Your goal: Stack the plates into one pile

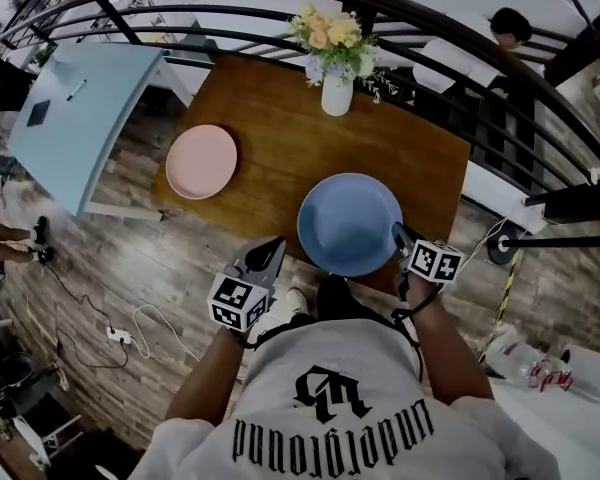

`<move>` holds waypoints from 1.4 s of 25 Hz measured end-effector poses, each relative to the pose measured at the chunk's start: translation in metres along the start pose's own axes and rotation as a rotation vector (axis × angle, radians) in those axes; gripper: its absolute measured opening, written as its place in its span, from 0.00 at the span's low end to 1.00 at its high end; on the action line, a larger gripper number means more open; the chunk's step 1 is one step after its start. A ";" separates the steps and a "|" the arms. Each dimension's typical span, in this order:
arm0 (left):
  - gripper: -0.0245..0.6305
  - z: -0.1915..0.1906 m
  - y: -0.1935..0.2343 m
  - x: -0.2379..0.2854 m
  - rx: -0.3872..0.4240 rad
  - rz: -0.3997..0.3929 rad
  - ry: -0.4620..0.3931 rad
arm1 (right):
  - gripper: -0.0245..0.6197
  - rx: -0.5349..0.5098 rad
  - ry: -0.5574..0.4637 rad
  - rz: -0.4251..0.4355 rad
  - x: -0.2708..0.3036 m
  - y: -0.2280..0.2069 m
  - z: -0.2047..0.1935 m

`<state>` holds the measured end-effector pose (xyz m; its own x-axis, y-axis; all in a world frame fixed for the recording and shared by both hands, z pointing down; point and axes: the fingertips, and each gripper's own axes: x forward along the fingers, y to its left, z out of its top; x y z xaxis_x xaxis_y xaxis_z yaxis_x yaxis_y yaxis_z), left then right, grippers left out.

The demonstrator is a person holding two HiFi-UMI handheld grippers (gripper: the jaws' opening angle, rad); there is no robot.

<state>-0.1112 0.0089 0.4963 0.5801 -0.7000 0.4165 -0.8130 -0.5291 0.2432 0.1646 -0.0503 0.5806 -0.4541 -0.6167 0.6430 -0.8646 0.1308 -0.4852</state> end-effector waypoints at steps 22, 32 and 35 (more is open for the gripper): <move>0.11 -0.043 0.014 0.061 -0.099 0.036 0.120 | 0.09 -0.006 0.224 0.009 0.077 -0.043 -0.041; 0.11 -0.051 0.016 0.068 -0.117 0.046 0.135 | 0.10 -0.001 0.266 0.012 0.092 -0.051 -0.053; 0.11 -0.054 0.015 0.067 -0.123 0.050 0.140 | 0.10 -0.012 0.272 -0.007 0.094 -0.054 -0.054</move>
<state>-0.0873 -0.0201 0.5753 0.5328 -0.6462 0.5464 -0.8458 -0.4264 0.3206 0.1571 -0.0728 0.6993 -0.4875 -0.3867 0.7829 -0.8698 0.1371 -0.4739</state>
